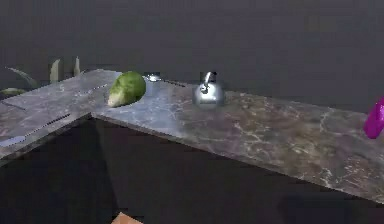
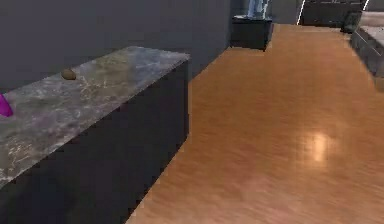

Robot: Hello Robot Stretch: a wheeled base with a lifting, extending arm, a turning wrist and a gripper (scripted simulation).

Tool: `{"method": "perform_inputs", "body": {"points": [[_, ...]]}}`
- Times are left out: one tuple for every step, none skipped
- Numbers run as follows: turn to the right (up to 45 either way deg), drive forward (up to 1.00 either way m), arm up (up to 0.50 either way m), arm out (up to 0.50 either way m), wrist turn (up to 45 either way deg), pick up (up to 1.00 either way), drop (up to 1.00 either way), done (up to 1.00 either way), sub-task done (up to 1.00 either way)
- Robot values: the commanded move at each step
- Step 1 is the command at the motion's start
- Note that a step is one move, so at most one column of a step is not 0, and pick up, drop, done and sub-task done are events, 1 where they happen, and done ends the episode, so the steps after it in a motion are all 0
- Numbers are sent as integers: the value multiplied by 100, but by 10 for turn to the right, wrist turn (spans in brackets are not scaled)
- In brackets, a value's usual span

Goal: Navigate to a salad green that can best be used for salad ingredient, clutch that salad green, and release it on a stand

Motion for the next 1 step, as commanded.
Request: {"method": "perform_inputs", "body": {"points": [[-450,0,0,0,0,0,0,0,0]]}}
